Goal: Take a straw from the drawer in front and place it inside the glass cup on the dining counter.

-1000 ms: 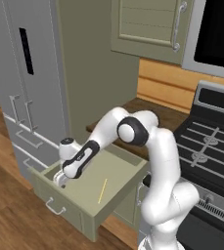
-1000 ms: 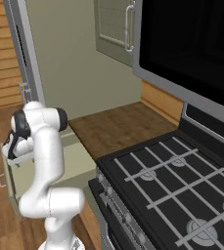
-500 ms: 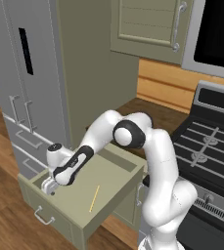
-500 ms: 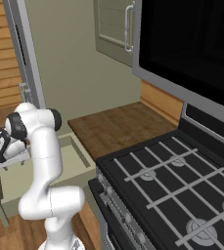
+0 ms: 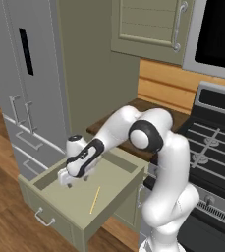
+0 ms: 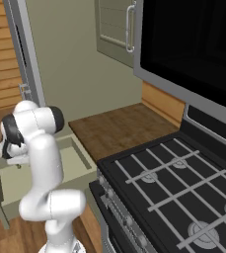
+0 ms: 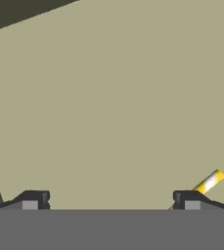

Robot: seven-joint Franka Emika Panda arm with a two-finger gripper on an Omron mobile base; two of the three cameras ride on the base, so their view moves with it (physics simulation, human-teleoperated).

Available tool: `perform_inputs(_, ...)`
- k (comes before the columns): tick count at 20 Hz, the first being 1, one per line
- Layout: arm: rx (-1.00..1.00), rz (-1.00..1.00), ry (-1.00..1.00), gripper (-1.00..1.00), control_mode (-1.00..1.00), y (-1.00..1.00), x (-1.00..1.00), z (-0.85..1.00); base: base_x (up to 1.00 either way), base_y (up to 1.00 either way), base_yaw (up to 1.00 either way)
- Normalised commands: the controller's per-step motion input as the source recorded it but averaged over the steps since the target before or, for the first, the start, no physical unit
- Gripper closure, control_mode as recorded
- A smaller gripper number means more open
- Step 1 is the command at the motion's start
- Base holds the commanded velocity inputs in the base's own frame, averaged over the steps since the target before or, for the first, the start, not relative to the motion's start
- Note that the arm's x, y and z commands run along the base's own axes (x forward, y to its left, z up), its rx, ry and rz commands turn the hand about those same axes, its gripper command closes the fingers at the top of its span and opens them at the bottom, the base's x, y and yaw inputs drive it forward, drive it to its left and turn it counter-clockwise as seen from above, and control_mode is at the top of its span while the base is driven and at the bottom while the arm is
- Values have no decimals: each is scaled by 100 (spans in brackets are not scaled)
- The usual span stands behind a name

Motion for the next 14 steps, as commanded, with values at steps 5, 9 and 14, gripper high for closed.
perform_inputs(5,0,-25,1,-100,-100,-68,-19,0,0,0,0)
perform_inputs(9,-4,-18,0,-100,-100,-48,-4,0,0,0,0)
perform_inputs(14,-5,-6,0,-100,-100,-17,11,0,0,0,0)
